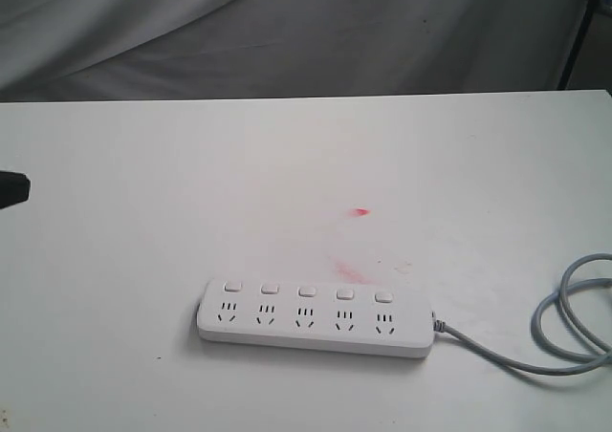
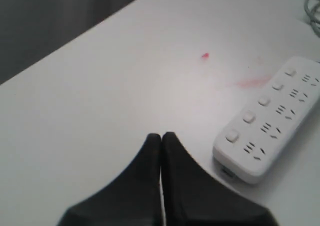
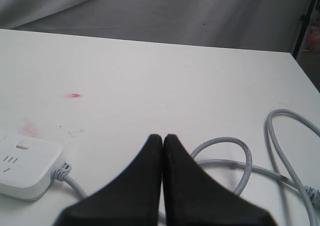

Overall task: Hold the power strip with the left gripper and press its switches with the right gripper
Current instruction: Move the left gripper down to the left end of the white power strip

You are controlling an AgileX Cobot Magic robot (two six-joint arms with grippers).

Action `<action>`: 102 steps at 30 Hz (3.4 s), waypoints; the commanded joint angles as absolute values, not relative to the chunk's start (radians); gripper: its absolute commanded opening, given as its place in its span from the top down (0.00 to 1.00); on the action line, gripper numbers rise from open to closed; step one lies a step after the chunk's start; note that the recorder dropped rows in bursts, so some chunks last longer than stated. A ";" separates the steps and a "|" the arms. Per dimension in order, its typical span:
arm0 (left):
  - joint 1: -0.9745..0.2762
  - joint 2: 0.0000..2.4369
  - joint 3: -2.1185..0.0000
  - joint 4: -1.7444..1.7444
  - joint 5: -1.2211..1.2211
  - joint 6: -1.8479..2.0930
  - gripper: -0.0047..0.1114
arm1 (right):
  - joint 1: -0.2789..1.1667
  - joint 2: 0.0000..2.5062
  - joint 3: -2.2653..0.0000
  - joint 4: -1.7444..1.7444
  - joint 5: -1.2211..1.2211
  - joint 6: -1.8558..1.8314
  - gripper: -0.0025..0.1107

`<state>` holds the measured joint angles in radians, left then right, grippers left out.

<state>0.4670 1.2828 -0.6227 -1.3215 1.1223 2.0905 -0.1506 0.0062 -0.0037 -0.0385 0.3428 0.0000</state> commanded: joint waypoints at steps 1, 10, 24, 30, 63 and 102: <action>0.471 1.307 -0.665 -1.427 1.062 2.095 0.96 | -0.149 0.000 0.000 -0.035 0.342 0.000 0.98; 0.397 1.468 -0.898 -1.015 1.201 2.095 0.96 | -0.149 0.000 0.000 -0.035 0.342 0.000 0.98; 0.273 1.689 -0.904 -1.041 1.164 2.095 0.96 | -0.149 0.000 0.000 -0.035 0.342 0.000 0.98; 0.273 1.693 -0.904 -1.024 1.072 2.095 0.75 | -0.149 0.000 0.000 -0.035 0.342 0.000 0.98; -0.129 1.864 -0.902 -1.038 0.849 2.095 0.07 | -0.149 0.000 0.000 -0.035 0.342 0.000 0.98; -0.238 1.890 -0.902 -1.034 0.739 2.095 0.07 | -0.149 0.000 0.000 -0.035 0.342 0.000 0.98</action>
